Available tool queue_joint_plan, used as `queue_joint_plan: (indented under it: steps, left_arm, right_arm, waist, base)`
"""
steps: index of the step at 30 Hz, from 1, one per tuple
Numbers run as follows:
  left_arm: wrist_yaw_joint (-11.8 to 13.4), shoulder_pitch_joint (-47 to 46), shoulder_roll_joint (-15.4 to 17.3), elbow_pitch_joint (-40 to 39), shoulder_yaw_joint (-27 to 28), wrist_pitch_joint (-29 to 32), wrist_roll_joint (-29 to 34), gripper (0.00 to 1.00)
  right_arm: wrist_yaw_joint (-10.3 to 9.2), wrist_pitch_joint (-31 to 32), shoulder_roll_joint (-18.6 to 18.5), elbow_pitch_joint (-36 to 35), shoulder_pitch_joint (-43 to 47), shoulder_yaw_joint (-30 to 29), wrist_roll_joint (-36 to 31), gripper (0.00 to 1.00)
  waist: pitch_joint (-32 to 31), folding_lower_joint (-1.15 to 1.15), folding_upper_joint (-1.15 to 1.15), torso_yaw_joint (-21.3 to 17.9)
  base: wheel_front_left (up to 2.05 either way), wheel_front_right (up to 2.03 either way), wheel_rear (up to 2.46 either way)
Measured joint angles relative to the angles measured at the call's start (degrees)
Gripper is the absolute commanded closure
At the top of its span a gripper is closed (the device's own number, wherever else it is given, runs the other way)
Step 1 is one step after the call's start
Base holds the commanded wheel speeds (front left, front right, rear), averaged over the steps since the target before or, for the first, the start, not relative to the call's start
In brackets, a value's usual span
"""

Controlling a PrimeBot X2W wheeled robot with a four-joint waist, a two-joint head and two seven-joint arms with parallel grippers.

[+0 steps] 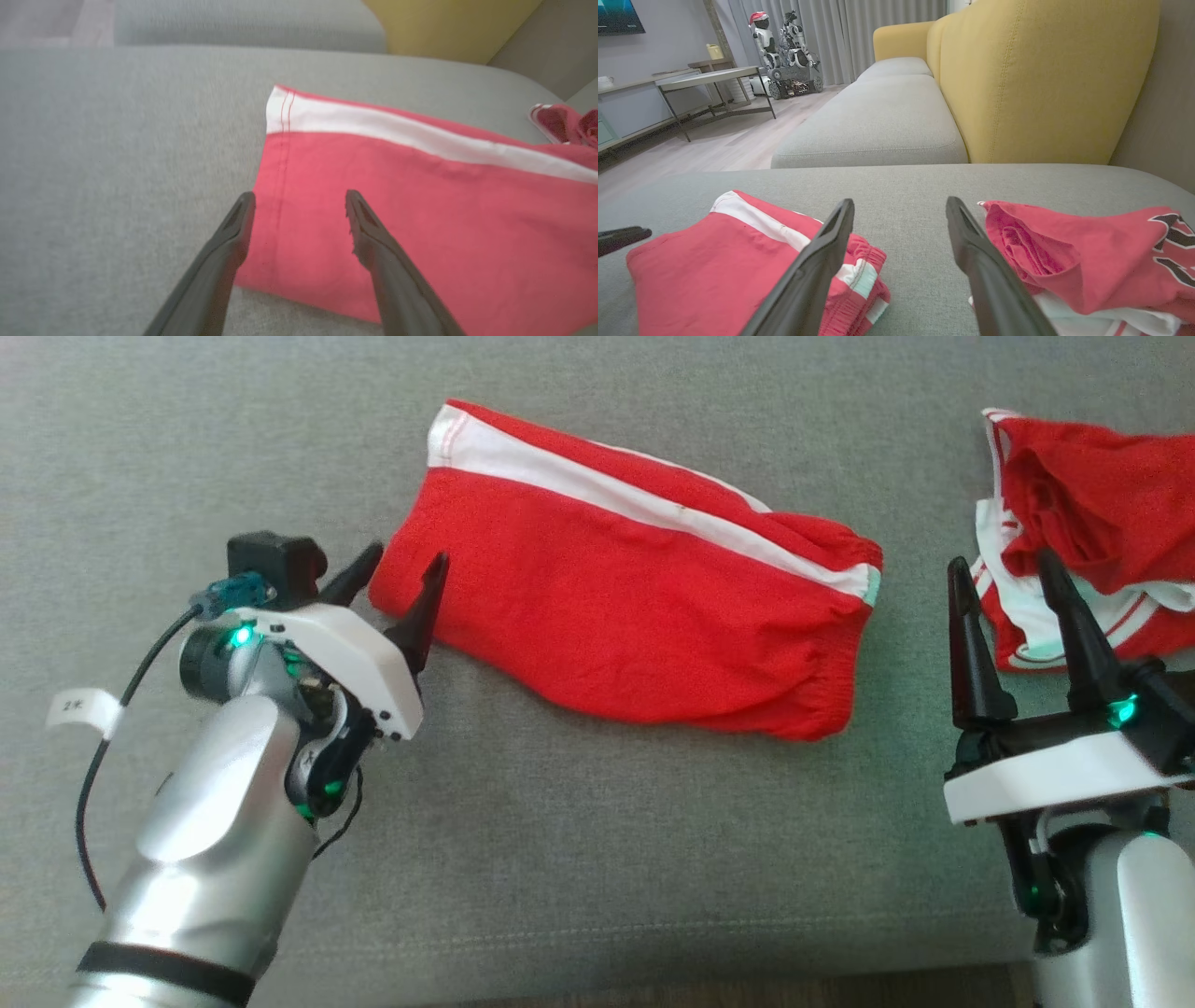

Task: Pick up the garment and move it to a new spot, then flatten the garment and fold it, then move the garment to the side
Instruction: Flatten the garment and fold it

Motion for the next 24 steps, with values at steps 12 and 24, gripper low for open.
queue_joint_plan:
  steps: [12, 24]
  left_arm:
    - [-4.31, -7.89, -2.91, 20.35, -0.74, 0.65, -2.23, 0.0]
    - [-5.44, -9.12, -4.35, 25.02, -4.6, -2.32, -4.19, 1.0]
  right_arm:
    - [-0.01, -0.03, 0.0, 1.24, -0.18, 0.11, 1.55, 0.0]
    - [0.0, -0.01, 0.0, 1.89, -0.15, -0.34, 3.16, 0.0]
  waist:
    - [1.44, 0.0, 0.0, -1.98]
    - [0.26, 0.0, 0.0, -1.4]
  base:
    - [0.0, 0.0, 0.0]
    - [0.0, 0.0, 0.0]
